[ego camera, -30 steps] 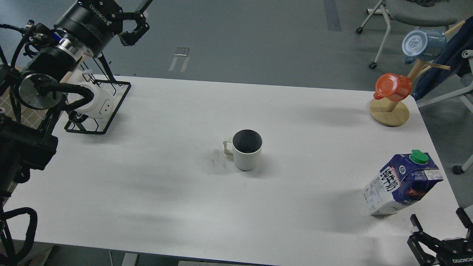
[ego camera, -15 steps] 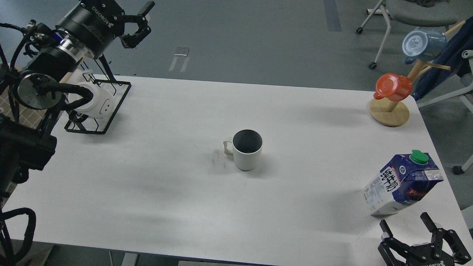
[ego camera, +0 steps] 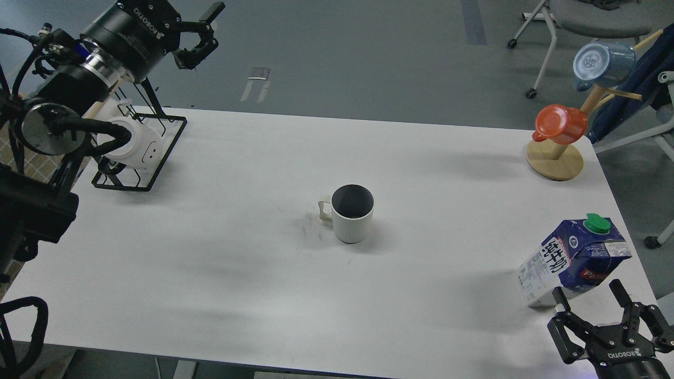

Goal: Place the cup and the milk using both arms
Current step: 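Move the right gripper up to the milk carton and grasp it, then carry the milk carton beside the white mug with the right gripper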

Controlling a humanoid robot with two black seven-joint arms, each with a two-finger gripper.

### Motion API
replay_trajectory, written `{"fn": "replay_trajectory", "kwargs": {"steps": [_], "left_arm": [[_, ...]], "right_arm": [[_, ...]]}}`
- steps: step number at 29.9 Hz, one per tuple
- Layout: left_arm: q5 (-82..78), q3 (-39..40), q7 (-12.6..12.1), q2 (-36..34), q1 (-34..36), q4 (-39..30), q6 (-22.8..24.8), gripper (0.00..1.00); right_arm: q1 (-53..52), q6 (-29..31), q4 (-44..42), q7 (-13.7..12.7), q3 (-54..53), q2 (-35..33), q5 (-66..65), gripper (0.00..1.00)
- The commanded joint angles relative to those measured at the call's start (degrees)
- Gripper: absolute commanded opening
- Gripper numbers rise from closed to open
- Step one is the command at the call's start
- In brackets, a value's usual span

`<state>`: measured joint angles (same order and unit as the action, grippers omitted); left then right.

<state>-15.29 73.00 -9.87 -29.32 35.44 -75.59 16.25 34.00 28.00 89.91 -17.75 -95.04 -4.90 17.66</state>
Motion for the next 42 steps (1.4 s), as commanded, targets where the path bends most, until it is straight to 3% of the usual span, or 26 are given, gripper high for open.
{"fn": "replay_trajectory", "kwargs": {"steps": [1, 6, 9, 12, 13, 17, 29, 36, 42], "left_arm": [[0.0, -0.5, -0.4, 0.0, 0.0, 0.0, 0.0, 0.98], [-0.1, -0.5, -0.4, 0.1, -0.1, 0.0, 0.0, 0.98], [-0.2, -0.5, -0.4, 0.1, -0.1, 0.0, 0.0, 0.98], [-0.3, -0.5, -0.4, 0.1, -0.1, 0.1, -0.1, 0.98], [-0.5, -0.5, -0.3, 0.1, -0.1, 0.1, -0.1, 0.98], [-0.8, -0.5, -0.1, 0.2, -0.5, 1.0, -0.1, 0.98], [0.4, 1.2, 0.6, 1.1, -2.6, 4.6, -0.6, 0.98], [0.3, 1.2, 0.7, 1.9, -2.7, 6.3, -0.8, 0.98], [0.2, 1.1, 0.7, 1.9, -3.4, 6.6, -0.8, 0.98]], "right_arm": [[-2.0, 0.0, -0.3, 0.0, 0.2, 0.8, -0.5, 0.89], [-4.1, 0.0, -1.1, 0.0, 0.2, 0.8, -0.9, 0.78], [-4.6, 0.0, -1.4, 0.0, 0.0, 0.9, -0.9, 0.64], [-4.6, 0.0, -1.5, 0.1, -0.4, 0.9, -0.9, 0.4], [-4.6, 0.0, -1.4, 0.1, -0.5, 0.9, -0.9, 0.27], [-5.5, 0.0, -1.1, 0.1, -0.9, 1.1, -0.9, 0.08], [-7.9, 0.0, 1.2, 0.0, 0.7, 2.2, -0.7, 0.07], [-8.6, 0.0, 7.1, -0.3, 7.4, 3.1, -0.7, 0.07], [-12.7, 0.0, 6.0, -0.4, 14.9, 4.9, -3.7, 0.07]]}}
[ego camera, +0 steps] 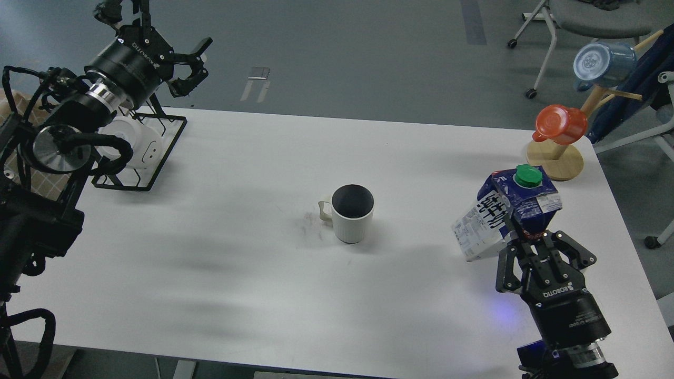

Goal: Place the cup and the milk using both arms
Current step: 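Carry the milk carton beside the white mug with the right gripper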

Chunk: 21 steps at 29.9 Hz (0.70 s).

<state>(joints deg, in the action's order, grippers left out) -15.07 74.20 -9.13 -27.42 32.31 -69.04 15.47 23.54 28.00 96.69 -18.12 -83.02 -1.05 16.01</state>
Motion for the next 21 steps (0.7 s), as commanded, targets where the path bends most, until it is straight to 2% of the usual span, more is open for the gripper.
{"fn": "replay_trajectory", "kwargs": {"steps": [1, 9, 21], "left_arm": [[0.0, -0.1, 0.0, 0.1, -0.2, 0.0, 0.0, 0.98], [-0.1, -0.2, -0.1, 0.1, -0.3, 0.0, 0.1, 0.98], [-0.7, -0.5, -0.1, 0.9, -1.5, 0.0, 0.1, 0.98]], "right_arm": [[-3.3, 0.0, -1.2, 0.0, 3.1, 1.1, -2.6, 0.07], [-17.0, 0.0, -11.8, -0.2, 4.4, 1.1, -5.4, 0.07], [-23.7, 0.0, -26.9, -0.2, 10.2, 1.1, -6.2, 0.1]]}}
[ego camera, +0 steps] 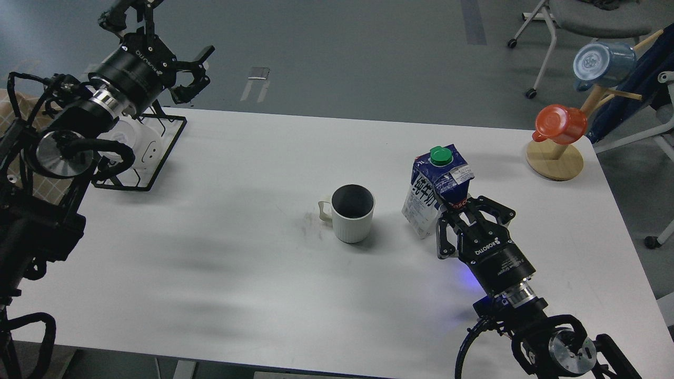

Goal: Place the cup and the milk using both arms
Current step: 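Carry the milk carton beside the white mug with the right gripper, then release the carton and pull the right gripper back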

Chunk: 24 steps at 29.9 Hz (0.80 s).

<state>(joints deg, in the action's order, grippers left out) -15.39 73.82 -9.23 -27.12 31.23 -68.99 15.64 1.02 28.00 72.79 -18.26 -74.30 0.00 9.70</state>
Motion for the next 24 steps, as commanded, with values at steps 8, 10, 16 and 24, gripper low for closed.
{"fn": "replay_trajectory", "kwargs": {"steps": [8, 10, 16, 24], "left_arm": [[-0.5, -0.3, -0.1, 0.6, -0.5, 0.0, -0.1, 0.98], [-0.5, -0.3, -0.1, 0.7, -0.5, 0.1, -0.1, 0.98], [-0.6, -0.3, 0.0, 0.9, -1.4, 0.0, -0.1, 0.98], [-0.5, -0.1, 0.0, 1.7, -2.0, 0.0, 0.1, 0.98]], "right_arm": [[-2.5, 0.0, -4.1, 0.0, 5.2, 0.0, 0.7, 0.13], [-2.5, 0.0, -4.1, 0.0, 5.6, 0.0, 0.7, 0.13], [-2.5, 0.0, -3.9, 0.0, 6.3, 0.0, 0.8, 0.17], [-3.1, 0.0, -3.6, 0.4, 5.3, 0.0, 1.1, 0.97]]}}
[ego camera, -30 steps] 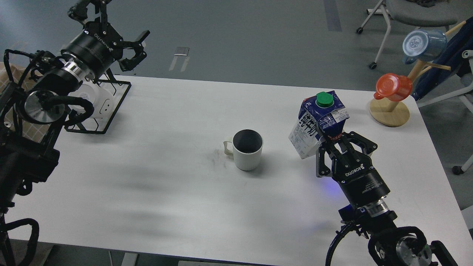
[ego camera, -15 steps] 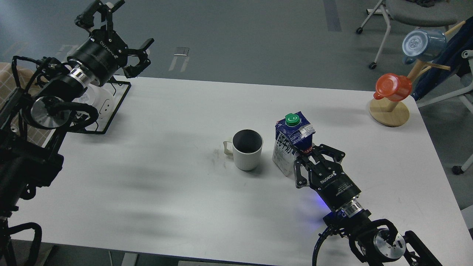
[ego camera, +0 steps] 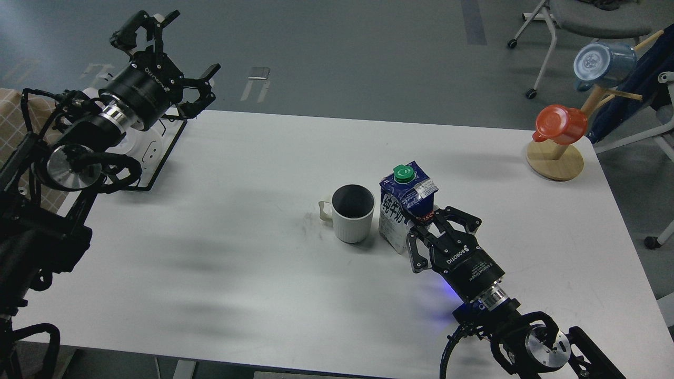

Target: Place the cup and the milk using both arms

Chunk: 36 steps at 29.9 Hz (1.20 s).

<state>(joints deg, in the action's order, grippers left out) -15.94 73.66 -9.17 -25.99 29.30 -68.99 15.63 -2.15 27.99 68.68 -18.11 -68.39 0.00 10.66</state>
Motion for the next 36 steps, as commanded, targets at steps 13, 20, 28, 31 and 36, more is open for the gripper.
{"fn": "replay_trajectory", "kwargs": {"steps": [13, 20, 28, 31, 36], "left_arm": [[0.0, 0.0, -0.1, 1.6, 0.4, 0.0, 0.1, 0.98], [0.0, 0.1, -0.1, 1.9, 0.4, -0.1, 0.1, 0.98], [0.1, 0.4, -0.1, 3.3, 2.0, -0.2, 0.0, 0.98], [0.3, 0.3, -0.1, 3.3, 2.9, -0.2, -0.1, 0.98], [0.0, 0.5, -0.1, 2.9, 4.8, -0.1, 0.0, 0.98]], "right_arm": [[7.1, 0.0, 6.0, 0.4, -6.4, 0.0, 0.2, 0.99], [13.7, 0.0, 8.8, 0.3, -10.8, 0.0, 0.1, 0.99], [10.7, 0.0, 10.8, -0.3, -22.2, -1.5, 0.1, 1.0], [3.8, 0.0, 10.6, -0.2, -23.3, -6.1, -0.2, 1.0], [-12.7, 0.0, 6.0, 0.1, -24.4, -11.6, -2.5, 1.0]]}}
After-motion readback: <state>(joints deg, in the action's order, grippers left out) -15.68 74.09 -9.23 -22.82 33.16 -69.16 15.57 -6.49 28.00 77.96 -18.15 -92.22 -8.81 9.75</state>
